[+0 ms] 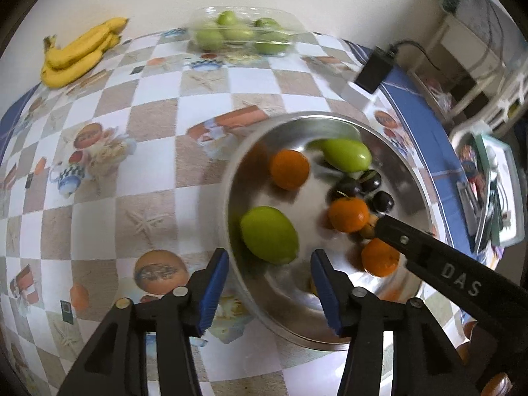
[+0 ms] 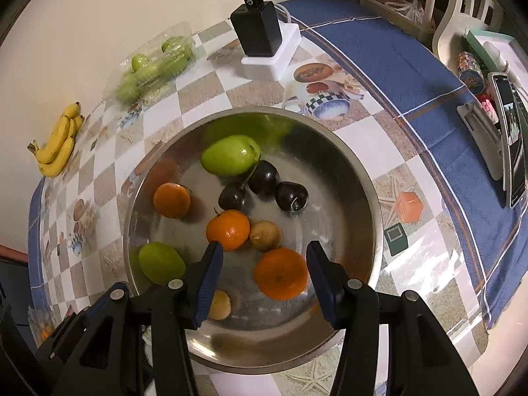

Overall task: Organize fruits
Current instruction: 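Open the left gripper to drop the yellow fruit while the right gripper releases the orange into the bowl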

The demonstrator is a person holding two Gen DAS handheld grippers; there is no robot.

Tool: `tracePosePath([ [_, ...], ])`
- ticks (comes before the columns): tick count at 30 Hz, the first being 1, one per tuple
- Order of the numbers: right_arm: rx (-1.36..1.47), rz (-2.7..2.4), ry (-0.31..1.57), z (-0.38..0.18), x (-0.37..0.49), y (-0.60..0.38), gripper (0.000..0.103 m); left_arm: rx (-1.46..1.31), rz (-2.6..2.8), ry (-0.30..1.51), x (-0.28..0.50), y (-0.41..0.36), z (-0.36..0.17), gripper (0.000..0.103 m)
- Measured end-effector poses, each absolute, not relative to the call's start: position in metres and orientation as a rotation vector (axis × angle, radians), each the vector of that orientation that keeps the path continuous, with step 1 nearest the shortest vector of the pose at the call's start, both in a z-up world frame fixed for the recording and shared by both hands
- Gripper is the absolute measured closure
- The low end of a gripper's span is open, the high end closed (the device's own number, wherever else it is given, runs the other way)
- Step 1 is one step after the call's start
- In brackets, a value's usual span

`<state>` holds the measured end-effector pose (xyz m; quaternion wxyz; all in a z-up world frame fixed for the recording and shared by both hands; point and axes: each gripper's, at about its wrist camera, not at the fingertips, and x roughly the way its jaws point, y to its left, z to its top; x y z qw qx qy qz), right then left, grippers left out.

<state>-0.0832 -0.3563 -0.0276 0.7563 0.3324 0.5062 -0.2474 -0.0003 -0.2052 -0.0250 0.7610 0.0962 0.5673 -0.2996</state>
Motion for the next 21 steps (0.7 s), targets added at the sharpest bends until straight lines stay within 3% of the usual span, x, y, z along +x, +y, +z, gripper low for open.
tracePosePath([
  [4, 0.726, -0.543, 1.119, -0.031, -0.081, -0.356, 0.049, 0.164, -0.602, 1.245, 0.012, -0.193, -0.025, 0.045],
  [8, 0.709, -0.529, 1.130, -0.033, -0.077, -0.352, 0.049, 0.154, -0.520, 1.226, 0.022, -0.180, -0.024, 0.034],
  [13, 0.678, -0.501, 1.137, -0.032, -0.070, -0.344, 0.046, 0.138, -0.453, 1.229, 0.034, -0.165, -0.028, 0.032],
  [17, 0.642, -0.486, 1.143, -0.030, -0.066, -0.338, 0.046, 0.139, -0.419, 1.222, 0.037, -0.158, -0.028, 0.019],
  [21, 0.617, -0.482, 1.157, -0.031, -0.062, -0.334, 0.046, 0.140, -0.410, 1.213, 0.040, -0.156, -0.028, 0.018],
])
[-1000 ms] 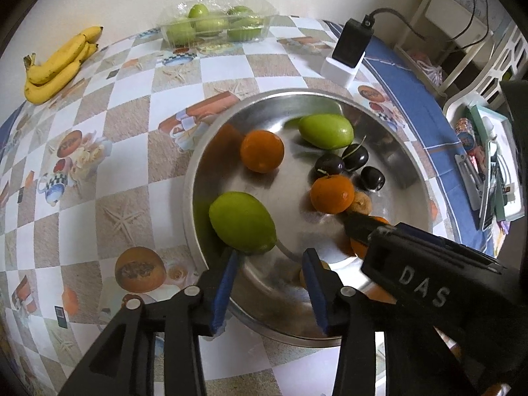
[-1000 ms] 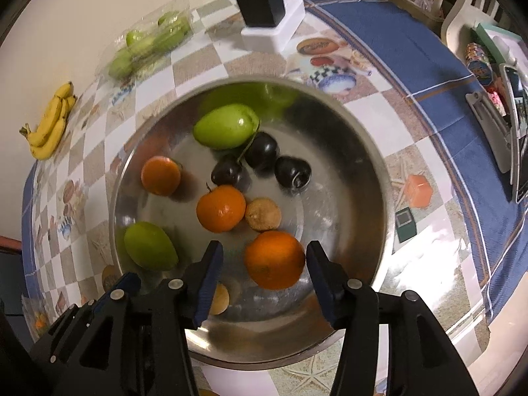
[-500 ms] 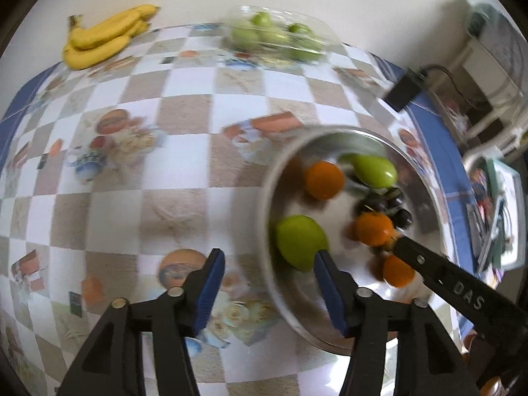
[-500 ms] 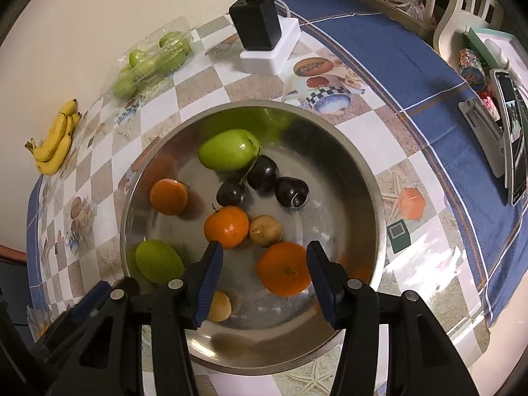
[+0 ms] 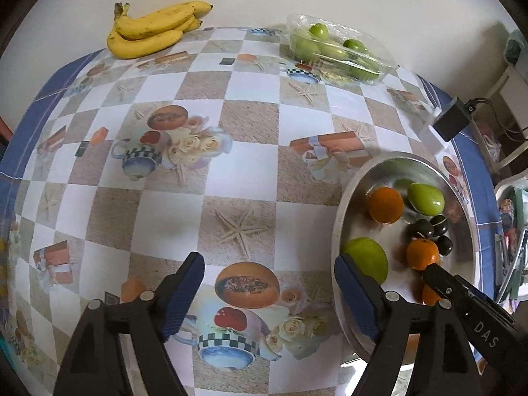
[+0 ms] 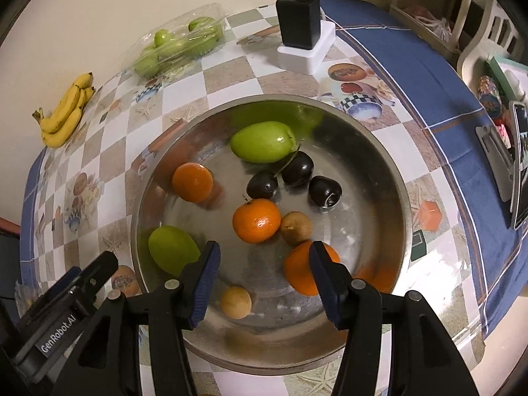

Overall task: Organize fruits
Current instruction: 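Withdraw both open grippers away from the bowl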

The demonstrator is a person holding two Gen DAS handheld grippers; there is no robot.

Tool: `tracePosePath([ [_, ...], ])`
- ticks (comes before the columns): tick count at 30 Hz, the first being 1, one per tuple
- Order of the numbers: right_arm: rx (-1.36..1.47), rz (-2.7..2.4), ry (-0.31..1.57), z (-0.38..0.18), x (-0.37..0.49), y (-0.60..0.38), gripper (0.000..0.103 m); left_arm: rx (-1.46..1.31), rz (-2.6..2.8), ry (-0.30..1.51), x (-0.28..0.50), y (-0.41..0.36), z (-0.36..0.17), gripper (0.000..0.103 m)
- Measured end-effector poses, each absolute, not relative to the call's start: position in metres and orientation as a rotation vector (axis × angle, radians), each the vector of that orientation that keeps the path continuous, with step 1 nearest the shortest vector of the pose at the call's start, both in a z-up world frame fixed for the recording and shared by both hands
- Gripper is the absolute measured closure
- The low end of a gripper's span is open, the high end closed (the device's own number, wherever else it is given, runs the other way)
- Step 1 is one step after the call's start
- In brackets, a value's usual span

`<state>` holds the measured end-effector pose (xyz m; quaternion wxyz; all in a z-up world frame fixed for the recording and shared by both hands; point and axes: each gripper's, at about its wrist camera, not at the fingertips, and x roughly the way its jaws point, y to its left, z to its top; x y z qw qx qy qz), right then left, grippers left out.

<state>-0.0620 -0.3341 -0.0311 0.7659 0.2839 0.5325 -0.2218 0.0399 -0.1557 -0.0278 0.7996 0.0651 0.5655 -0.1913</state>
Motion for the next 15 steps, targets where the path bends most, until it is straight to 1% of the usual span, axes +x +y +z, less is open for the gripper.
tracePosePath([
  [4, 0.607, -0.480, 1.160, -0.0308, -0.0607, -0.3325, 0.044, 0.146, -0.397, 1.210, 0.0412, -0.1546, -0.0281, 0.012],
  [5, 0.604, -0.479, 1.160, -0.0309, -0.0601, -0.3321, 0.039, 0.146, -0.393, 1.207, 0.0414, -0.1543, -0.0278, 0.008],
  [6, 0.601, -0.477, 1.159, -0.0307, -0.0595, -0.3315, 0.030, 0.149, -0.386, 1.203, 0.0416, -0.1538, -0.0274, 0.004],
  [8, 0.589, -0.474, 1.154, -0.0296, -0.0583, -0.3302, 0.026, 0.156, -0.378, 1.196, 0.0421, -0.1532, -0.0273, 0.002],
  [15, 0.563, -0.475, 1.157, -0.0289, -0.0556, -0.3278, 0.024, 0.172, -0.350, 1.200, 0.0447, -0.1506, -0.0306, 0.001],
])
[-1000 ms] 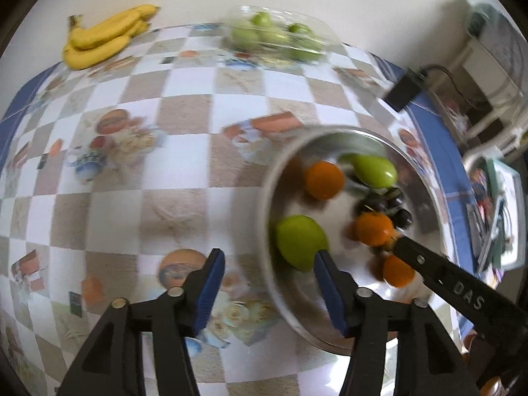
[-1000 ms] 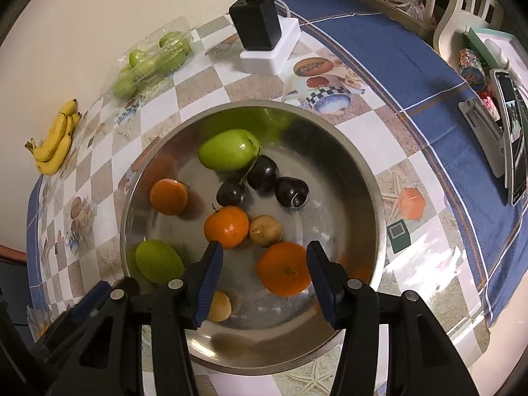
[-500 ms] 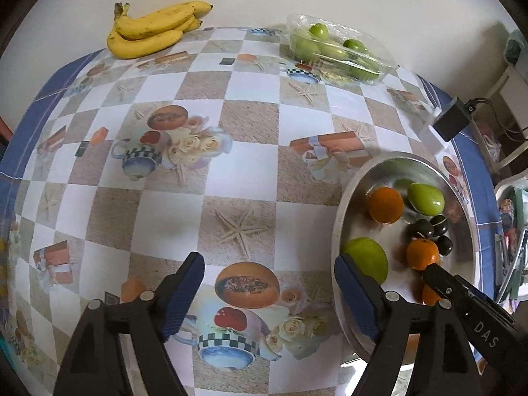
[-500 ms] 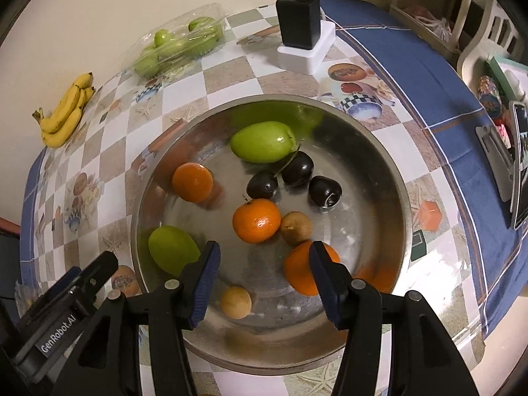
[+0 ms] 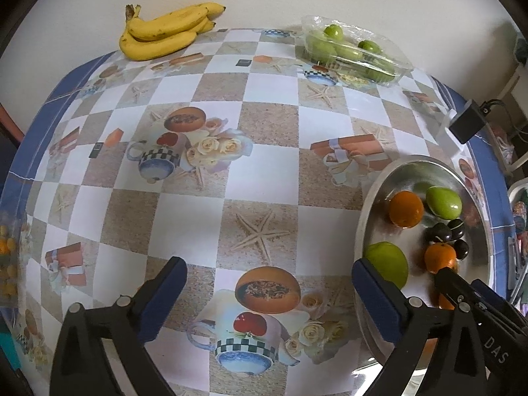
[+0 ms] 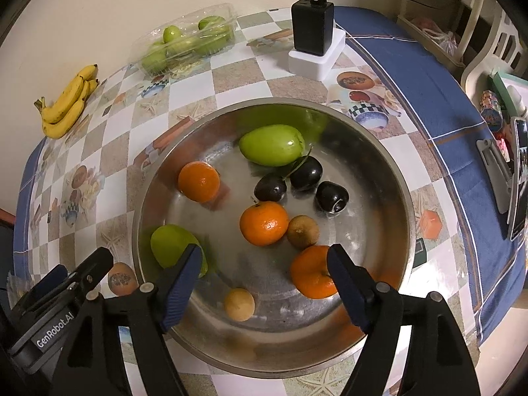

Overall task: Organize fruits
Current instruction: 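Withdraw both open grippers away from the bowl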

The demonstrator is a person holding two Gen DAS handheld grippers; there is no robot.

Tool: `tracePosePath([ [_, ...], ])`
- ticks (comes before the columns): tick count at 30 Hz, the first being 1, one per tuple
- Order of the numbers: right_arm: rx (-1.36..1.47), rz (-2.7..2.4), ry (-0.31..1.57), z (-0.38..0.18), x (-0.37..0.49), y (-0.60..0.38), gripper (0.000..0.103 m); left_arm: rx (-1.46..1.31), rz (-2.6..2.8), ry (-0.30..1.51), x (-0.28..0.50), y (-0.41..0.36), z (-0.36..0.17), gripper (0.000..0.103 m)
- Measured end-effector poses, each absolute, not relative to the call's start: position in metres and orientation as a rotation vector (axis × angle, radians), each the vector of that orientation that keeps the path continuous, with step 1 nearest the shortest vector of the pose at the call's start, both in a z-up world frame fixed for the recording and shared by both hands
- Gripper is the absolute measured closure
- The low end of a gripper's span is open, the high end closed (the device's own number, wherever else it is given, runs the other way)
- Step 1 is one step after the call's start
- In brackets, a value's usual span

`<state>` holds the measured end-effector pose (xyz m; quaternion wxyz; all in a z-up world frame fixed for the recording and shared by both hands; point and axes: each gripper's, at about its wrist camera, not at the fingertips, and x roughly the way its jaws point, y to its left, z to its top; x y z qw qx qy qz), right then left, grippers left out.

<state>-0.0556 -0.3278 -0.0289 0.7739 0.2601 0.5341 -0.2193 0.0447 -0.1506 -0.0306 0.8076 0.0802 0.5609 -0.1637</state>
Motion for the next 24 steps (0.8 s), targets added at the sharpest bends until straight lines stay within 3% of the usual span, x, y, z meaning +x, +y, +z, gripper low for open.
tracePosePath([
  [3, 0.557, -0.470, 1.155, -0.029, -0.055, -0.327, 0.021, 0.172, -0.340, 1.199, 0.046, -0.149, -0.032, 0.001],
  [4, 0.553, -0.469, 1.150, -0.029, -0.054, -0.326, 0.016, 0.173, -0.335, 1.196, 0.046, -0.149, -0.031, 0.001],
  [5, 0.551, -0.472, 1.148, -0.028, -0.054, -0.326, 0.004, 0.175, -0.331, 1.193, 0.047, -0.148, -0.031, 0.001],
  [6, 0.550, -0.475, 1.144, -0.028, -0.055, -0.326, 0.000, 0.179, -0.322, 1.188, 0.047, -0.148, -0.031, 0.001],
  [24, 0.512, -0.458, 1.136, -0.028, -0.048, -0.315, 0.000, 0.303, -0.140, 1.063, 0.047, -0.139, -0.027, 0.001],
])
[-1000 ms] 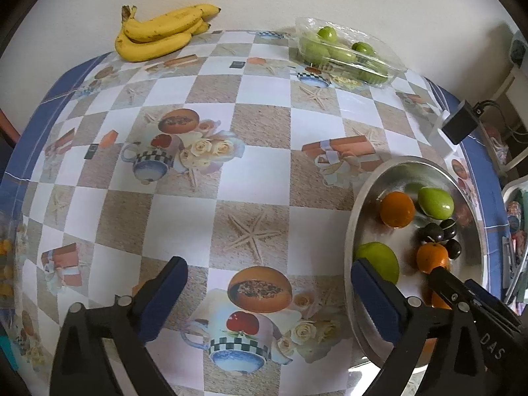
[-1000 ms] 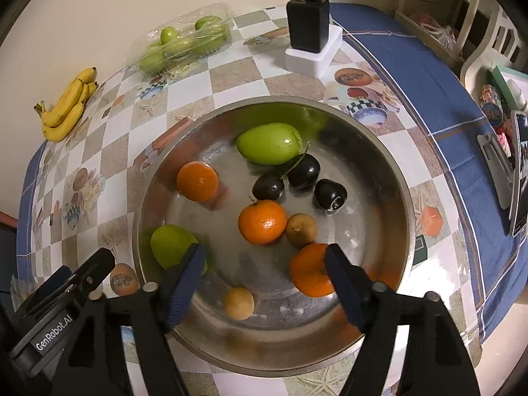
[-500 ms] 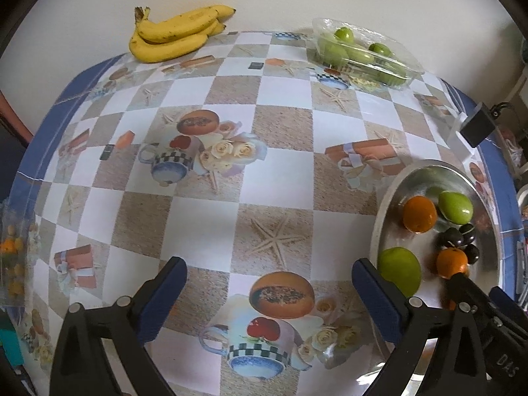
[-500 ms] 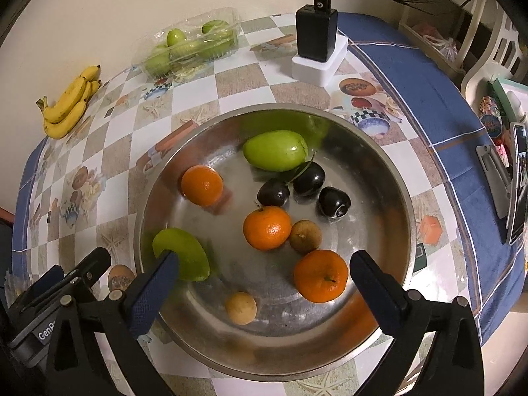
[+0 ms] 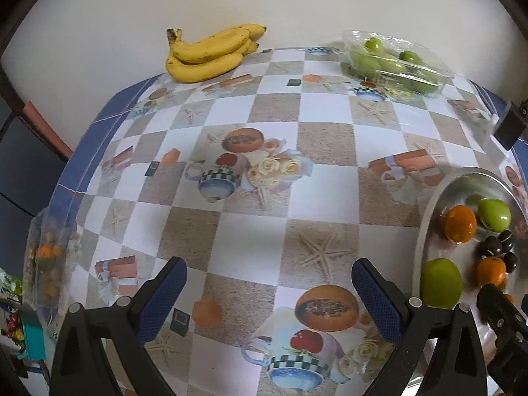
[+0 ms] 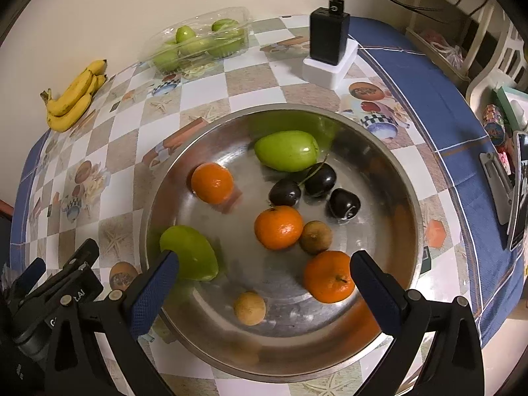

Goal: Organize fruits

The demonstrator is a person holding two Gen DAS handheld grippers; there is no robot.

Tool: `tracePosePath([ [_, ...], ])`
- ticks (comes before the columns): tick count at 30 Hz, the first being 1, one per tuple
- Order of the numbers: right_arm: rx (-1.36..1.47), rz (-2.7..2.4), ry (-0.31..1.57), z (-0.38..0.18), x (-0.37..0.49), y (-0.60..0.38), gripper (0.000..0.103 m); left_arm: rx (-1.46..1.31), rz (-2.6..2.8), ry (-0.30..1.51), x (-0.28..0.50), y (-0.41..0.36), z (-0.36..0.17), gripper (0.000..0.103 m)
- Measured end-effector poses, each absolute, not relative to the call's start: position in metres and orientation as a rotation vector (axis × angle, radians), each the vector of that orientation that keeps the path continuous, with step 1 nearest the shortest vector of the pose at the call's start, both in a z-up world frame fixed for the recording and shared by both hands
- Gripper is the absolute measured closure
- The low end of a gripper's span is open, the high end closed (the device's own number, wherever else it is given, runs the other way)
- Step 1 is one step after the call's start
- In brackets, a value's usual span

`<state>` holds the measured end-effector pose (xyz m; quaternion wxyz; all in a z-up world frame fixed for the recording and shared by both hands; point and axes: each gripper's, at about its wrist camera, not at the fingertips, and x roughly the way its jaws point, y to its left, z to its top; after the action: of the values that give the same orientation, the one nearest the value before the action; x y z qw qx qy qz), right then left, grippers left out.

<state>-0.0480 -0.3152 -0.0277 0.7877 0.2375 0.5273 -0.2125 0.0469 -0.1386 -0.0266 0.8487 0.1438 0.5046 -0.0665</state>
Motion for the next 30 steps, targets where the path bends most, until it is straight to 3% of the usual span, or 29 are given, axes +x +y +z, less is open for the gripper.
tracePosePath([
  [30, 0.453, -0.396, 1.074, -0.010, -0.096, -0.252, 0.000, 0.341, -0.127, 0.966, -0.022, -0.061, 0.007, 0.001],
])
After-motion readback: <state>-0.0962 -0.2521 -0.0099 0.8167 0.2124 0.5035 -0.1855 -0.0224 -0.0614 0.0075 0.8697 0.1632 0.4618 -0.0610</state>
